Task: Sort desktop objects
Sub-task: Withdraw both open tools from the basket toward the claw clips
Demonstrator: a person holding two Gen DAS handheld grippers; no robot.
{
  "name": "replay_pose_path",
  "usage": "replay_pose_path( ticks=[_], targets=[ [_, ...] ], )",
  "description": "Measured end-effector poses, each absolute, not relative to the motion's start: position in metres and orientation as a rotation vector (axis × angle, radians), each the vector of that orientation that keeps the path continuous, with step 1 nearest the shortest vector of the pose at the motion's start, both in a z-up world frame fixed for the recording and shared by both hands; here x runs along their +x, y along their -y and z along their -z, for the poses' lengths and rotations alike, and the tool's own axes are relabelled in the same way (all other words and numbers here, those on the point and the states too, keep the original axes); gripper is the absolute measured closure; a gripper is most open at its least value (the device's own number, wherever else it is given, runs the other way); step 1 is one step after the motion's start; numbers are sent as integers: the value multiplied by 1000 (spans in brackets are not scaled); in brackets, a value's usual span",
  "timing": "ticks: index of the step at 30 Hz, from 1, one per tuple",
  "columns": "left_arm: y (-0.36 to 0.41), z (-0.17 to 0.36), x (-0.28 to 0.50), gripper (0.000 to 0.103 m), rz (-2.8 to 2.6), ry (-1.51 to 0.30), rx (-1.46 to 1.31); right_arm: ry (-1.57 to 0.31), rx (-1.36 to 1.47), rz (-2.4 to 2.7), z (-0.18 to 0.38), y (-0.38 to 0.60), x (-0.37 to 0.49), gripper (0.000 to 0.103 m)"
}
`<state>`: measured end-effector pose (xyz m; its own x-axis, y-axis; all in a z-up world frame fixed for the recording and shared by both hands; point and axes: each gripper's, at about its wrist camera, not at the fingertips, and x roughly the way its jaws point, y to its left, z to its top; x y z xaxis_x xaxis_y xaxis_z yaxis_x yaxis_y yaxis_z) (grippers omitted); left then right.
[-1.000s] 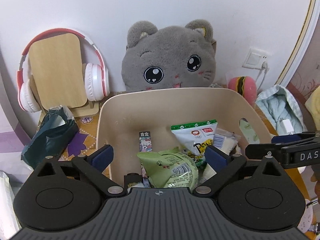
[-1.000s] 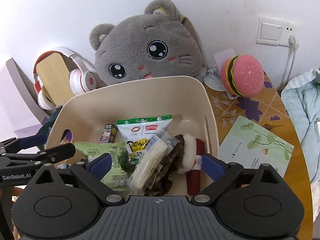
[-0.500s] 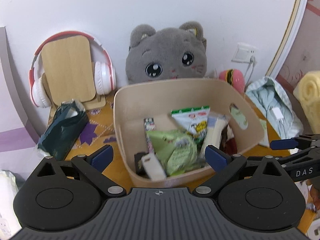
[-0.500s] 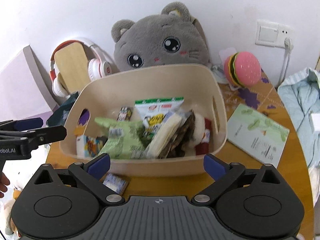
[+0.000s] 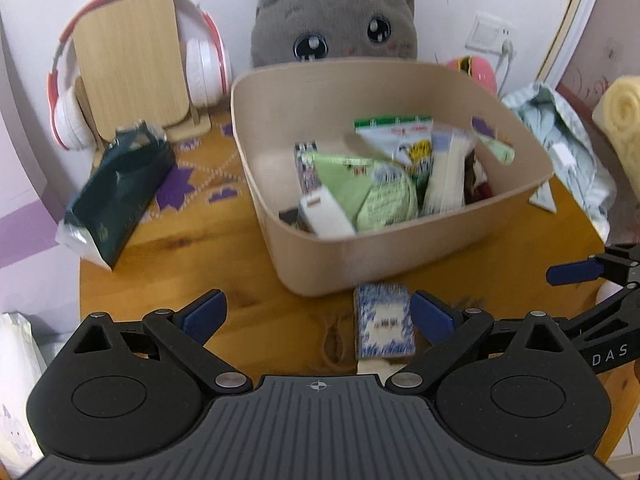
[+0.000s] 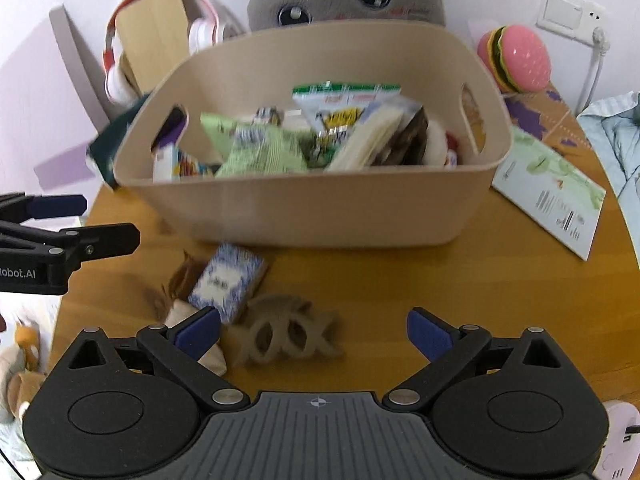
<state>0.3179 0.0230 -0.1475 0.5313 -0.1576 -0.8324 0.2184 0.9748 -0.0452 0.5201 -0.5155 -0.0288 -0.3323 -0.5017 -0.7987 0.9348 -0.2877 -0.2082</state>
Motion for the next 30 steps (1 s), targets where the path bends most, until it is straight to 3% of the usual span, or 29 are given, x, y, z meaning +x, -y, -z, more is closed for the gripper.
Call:
replay_pose_path(
  ticks=[30],
  targets=[
    [-31, 215, 346, 3, 222, -1128, 99, -901, 948, 1830, 89, 545, 516, 2]
  ],
)
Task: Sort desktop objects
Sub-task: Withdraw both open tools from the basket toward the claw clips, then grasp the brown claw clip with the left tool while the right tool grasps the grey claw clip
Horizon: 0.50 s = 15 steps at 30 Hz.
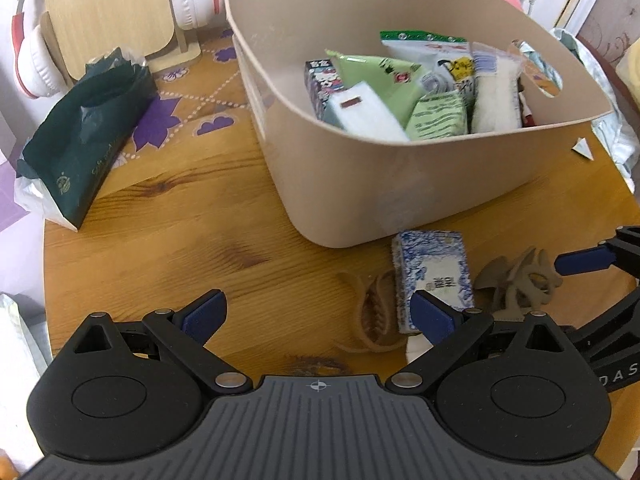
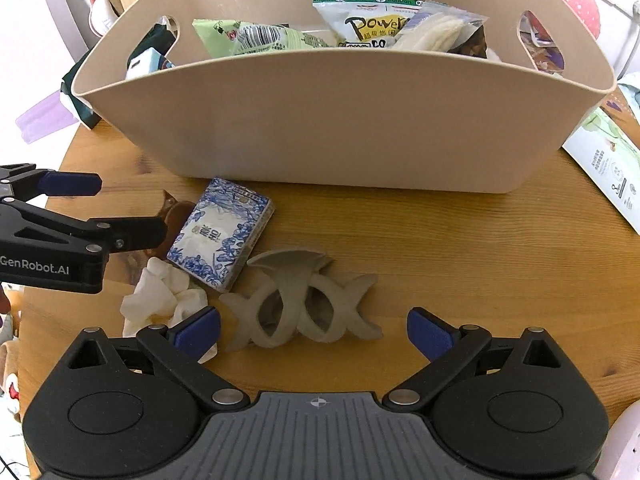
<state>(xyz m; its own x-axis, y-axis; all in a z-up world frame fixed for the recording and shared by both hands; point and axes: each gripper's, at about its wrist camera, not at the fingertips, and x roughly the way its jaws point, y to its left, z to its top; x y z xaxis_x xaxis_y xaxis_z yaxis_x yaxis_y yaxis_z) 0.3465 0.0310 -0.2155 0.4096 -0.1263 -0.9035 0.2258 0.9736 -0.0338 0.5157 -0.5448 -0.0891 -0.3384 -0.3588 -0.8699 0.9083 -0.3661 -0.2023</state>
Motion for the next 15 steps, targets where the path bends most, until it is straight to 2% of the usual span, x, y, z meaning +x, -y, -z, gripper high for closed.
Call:
replay_pose_path(
  ticks=[15],
  targets=[
    [-24, 238, 348, 3, 167, -1150, 160, -905, 955, 1846, 96, 548, 513, 7]
  ],
)
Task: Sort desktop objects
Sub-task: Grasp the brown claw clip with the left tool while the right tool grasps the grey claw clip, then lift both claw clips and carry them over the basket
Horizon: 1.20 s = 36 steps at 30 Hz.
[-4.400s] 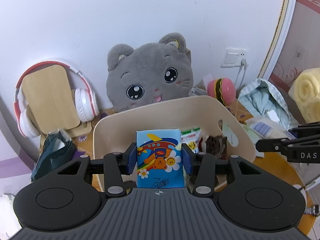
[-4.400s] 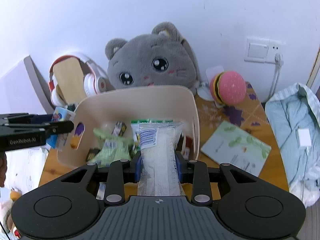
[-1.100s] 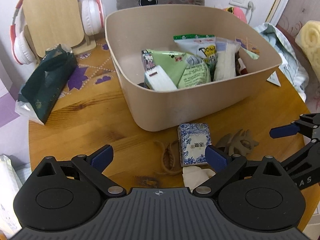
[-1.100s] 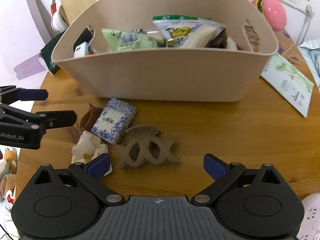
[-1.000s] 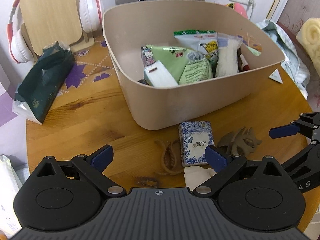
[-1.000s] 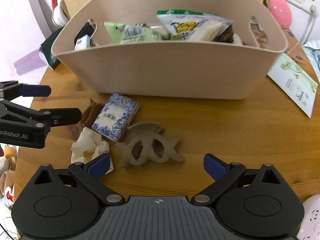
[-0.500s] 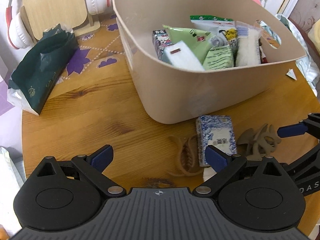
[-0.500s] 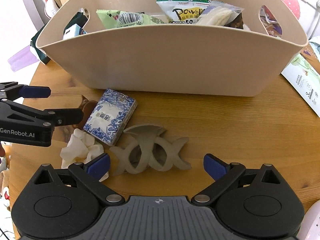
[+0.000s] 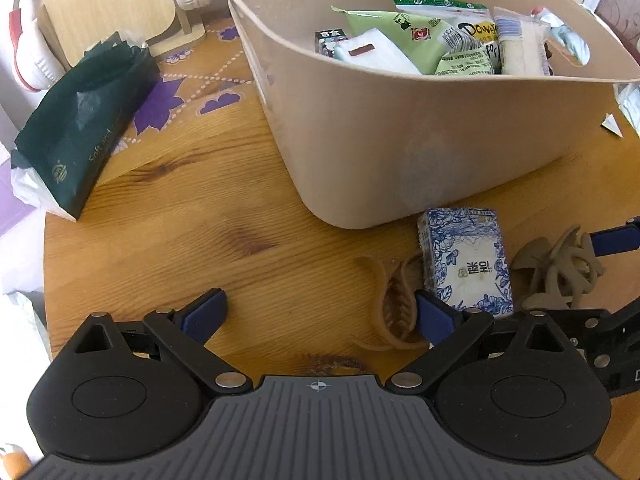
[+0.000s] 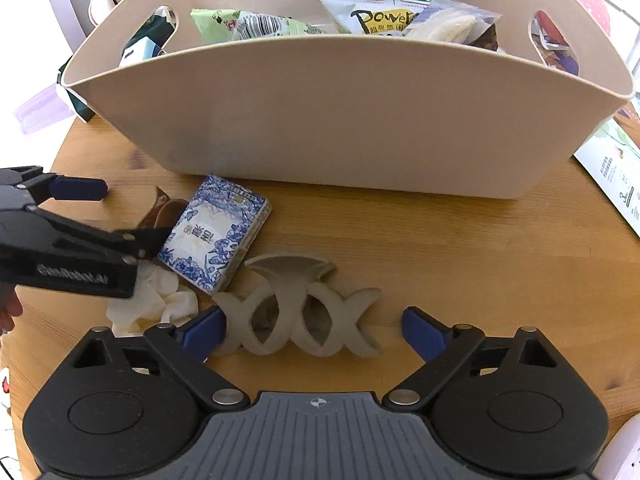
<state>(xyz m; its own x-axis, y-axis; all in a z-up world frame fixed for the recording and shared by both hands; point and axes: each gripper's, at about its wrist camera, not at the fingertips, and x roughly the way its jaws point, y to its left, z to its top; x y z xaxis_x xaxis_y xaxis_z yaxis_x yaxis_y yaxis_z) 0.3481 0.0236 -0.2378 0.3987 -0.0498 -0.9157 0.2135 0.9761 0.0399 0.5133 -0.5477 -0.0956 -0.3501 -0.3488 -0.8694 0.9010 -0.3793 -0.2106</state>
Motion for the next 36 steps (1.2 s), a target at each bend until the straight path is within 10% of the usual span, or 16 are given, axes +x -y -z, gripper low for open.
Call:
replay_pose_path(
  ticks=[8, 15, 36],
  targets=[
    [-23, 236, 345, 10, 175, -1135, 161, -885, 944, 1851, 92, 543, 514, 18],
    [-17, 226, 339, 65, 201, -1092, 164, -874, 944, 1838, 95, 545, 522, 32],
    [-8, 204, 320, 66, 224, -1092, 129, -836, 932, 1884, 82, 513, 520, 34]
  ],
)
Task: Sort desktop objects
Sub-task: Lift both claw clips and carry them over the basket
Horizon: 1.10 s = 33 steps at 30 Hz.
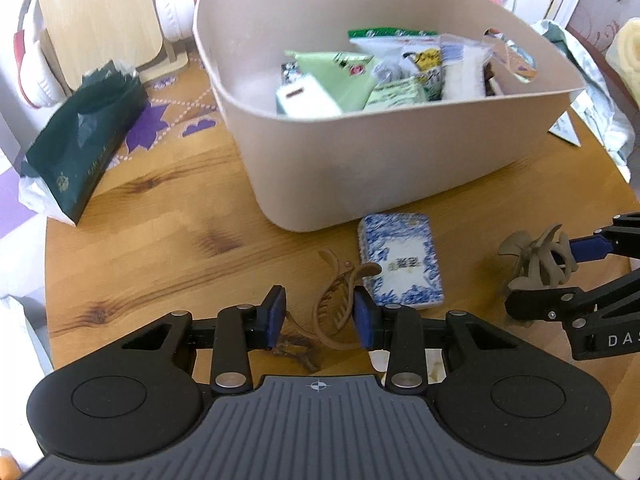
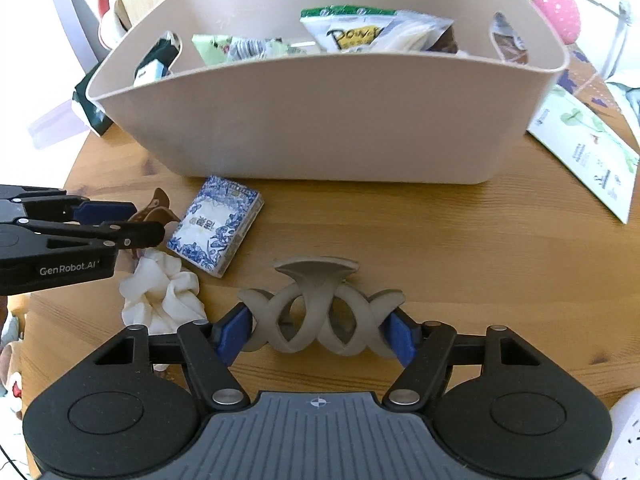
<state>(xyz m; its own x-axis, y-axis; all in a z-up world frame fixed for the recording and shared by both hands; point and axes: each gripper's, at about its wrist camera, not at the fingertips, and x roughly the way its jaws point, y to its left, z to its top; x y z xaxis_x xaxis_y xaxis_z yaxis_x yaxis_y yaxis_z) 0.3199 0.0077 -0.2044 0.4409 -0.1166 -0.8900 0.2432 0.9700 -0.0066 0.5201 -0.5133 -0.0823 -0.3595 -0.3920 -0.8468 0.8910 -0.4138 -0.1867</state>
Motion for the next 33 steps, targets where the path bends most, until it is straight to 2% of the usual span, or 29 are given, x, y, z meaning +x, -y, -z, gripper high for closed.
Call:
replay_pose_path(
  ticks=[13, 19, 33],
  targets=[
    [1, 155, 303, 66, 239, -989, 131, -730, 832, 1907, 55, 509, 528, 34],
    [5, 134, 299, 66, 241, -944, 149, -684, 760, 1914, 2, 488, 530, 34],
    [30, 68, 321, 66, 257, -779, 199, -590, 603, 1953, -68, 489, 515, 34]
  ],
)
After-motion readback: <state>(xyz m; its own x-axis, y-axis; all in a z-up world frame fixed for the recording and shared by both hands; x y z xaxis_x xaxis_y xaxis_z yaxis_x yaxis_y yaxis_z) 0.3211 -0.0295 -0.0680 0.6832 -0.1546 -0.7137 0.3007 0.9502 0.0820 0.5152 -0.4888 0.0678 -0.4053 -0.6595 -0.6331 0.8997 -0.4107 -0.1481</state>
